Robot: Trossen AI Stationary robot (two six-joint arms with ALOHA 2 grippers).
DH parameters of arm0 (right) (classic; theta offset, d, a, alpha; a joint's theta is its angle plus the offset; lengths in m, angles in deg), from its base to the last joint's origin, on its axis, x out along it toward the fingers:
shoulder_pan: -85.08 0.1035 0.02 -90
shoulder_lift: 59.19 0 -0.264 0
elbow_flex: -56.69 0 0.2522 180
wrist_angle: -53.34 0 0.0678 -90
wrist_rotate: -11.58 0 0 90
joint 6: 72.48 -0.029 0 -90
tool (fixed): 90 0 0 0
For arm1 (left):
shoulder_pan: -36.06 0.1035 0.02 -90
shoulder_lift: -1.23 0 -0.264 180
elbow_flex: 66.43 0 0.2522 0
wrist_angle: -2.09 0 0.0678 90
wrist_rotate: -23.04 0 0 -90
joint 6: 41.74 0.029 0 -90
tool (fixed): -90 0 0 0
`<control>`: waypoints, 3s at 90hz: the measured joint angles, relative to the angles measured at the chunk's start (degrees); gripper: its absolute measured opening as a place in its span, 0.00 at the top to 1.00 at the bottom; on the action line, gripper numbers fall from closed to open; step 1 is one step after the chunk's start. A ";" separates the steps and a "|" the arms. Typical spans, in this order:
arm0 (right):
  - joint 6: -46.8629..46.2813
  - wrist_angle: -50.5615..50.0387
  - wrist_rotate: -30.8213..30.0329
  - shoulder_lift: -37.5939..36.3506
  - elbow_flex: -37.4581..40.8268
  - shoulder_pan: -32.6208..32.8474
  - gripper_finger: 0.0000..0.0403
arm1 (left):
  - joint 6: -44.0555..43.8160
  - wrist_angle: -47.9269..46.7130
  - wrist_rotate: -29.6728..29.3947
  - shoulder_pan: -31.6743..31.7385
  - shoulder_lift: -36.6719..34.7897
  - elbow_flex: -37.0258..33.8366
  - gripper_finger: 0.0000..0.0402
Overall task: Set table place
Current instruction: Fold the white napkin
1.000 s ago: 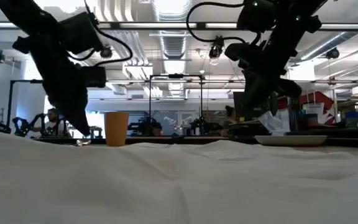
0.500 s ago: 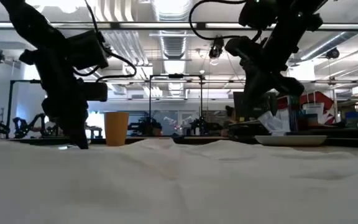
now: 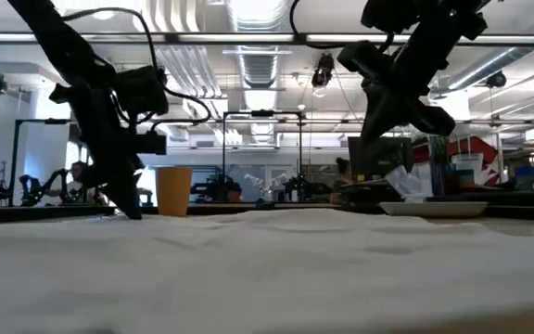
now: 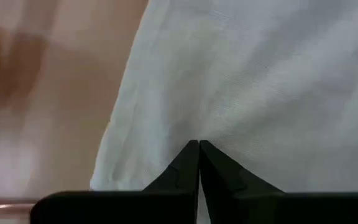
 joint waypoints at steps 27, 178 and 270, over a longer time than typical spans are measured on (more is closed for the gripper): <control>0.09 0.02 -0.88 0.00 0.00 0.00 1.00 | 1.43 1.85 -1.00 4.58 -0.48 1.06 1.00; -54.68 23.65 -15.77 17.30 6.14 52.19 0.51 | -33.18 -27.87 1.48 -12.82 -35.74 14.08 1.00; -53.98 21.06 -23.78 21.45 6.69 49.45 0.49 | -34.93 -27.04 1.99 -13.17 -35.00 14.10 1.00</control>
